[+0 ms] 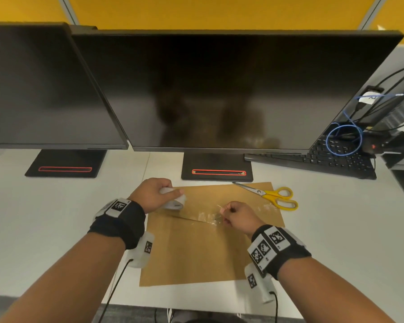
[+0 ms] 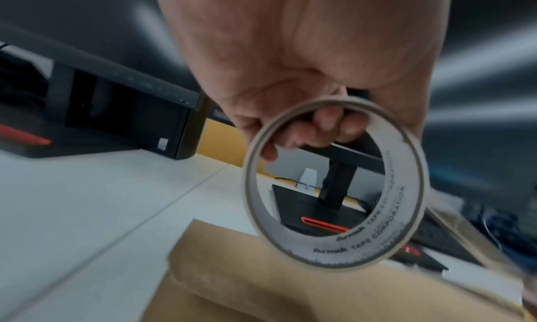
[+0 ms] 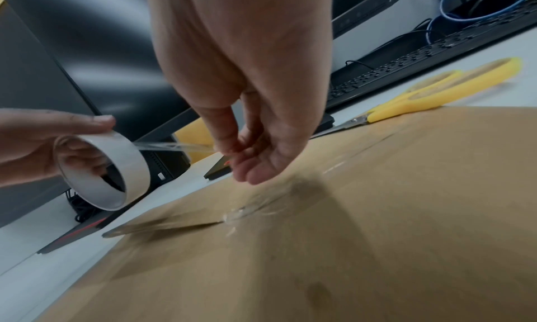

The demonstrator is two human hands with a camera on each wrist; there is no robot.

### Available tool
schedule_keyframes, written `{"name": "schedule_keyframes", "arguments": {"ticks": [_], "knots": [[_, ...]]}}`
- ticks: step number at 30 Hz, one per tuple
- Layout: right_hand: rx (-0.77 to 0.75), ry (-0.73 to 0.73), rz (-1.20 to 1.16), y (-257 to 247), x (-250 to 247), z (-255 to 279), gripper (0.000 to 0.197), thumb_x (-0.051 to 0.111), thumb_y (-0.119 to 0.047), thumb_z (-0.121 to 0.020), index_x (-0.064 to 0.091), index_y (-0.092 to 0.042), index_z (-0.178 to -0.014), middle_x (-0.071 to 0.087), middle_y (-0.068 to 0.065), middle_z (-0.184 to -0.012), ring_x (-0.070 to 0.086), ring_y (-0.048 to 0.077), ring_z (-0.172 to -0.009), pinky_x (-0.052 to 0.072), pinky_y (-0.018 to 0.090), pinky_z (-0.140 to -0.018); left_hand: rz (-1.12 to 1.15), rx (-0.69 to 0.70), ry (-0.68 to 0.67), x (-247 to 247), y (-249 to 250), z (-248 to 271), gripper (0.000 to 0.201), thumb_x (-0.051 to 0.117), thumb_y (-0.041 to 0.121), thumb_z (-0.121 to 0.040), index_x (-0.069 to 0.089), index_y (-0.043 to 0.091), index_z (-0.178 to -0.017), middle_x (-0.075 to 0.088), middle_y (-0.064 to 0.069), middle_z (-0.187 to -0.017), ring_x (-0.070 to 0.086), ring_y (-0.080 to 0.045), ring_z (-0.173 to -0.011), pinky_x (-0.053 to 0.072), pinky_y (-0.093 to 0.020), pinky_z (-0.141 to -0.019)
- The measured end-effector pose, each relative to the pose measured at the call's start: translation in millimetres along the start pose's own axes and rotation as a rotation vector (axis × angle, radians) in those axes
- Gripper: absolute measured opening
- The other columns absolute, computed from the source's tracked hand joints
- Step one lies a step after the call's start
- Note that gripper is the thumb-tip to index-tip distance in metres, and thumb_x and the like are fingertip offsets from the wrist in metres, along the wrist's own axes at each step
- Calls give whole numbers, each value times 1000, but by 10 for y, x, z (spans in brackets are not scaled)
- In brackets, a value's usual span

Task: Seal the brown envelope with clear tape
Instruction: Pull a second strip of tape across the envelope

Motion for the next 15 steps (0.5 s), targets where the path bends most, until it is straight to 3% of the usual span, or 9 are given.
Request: {"name": "schedule_keyframes", "arguments": {"ticks": [2, 4, 6, 9, 15], "knots": [[-5, 11, 93, 34, 18, -18, 18, 52, -13, -92, 62, -16, -78, 59, -7, -77, 54, 8, -74, 43, 17, -63, -234, 20, 12, -5, 16, -7, 40, 61, 57, -81, 58, 20, -67, 58, 1, -69, 54, -17, -72, 43, -30, -67], [-13, 22, 147, 62, 22, -28, 16, 51, -11, -92, 64, -15, -83, 58, -10, -80, 52, 3, -76, 36, 13, -61, -504, 49, 25, -2, 34, -5, 40, 54, 63, -82, 62, 24, -80, 64, 5, -84, 56, -16, -80, 44, -29, -72], [-4, 22, 196, 89, 47, -47, 15, 52, -12, -92, 63, -13, -82, 56, -12, -77, 51, 1, -73, 36, 15, -62, -667, 71, 22, 23, 66, 2, 43, 49, 64, -84, 65, 25, -94, 66, 6, -96, 56, -15, -84, 45, -28, -76], [51, 21, 291, 148, 116, -84, 11, 54, -16, -90, 61, -12, -82, 60, -1, -84, 54, 14, -81, 41, 23, -74, -881, 87, -7, 155, 144, -10, 46, 43, 59, -89, 65, 19, -95, 67, 3, -92, 55, -15, -79, 40, -27, -72], [53, 45, 393, 213, 236, -137, 12, 56, -15, -85, 66, -9, -84, 63, 16, -104, 58, 22, -84, 49, 30, -81, -1083, 5, -148, 434, 32, -99, 35, 42, 43, -92, 63, 17, -103, 67, -2, -104, 62, -21, -96, 40, -31, -82]]}}
Point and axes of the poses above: each hand's wrist, its own z-axis away from the middle knuckle, its own x-axis out of the palm, y = z × x, the point moved 8 cm from there along -z, towards the middle knuckle
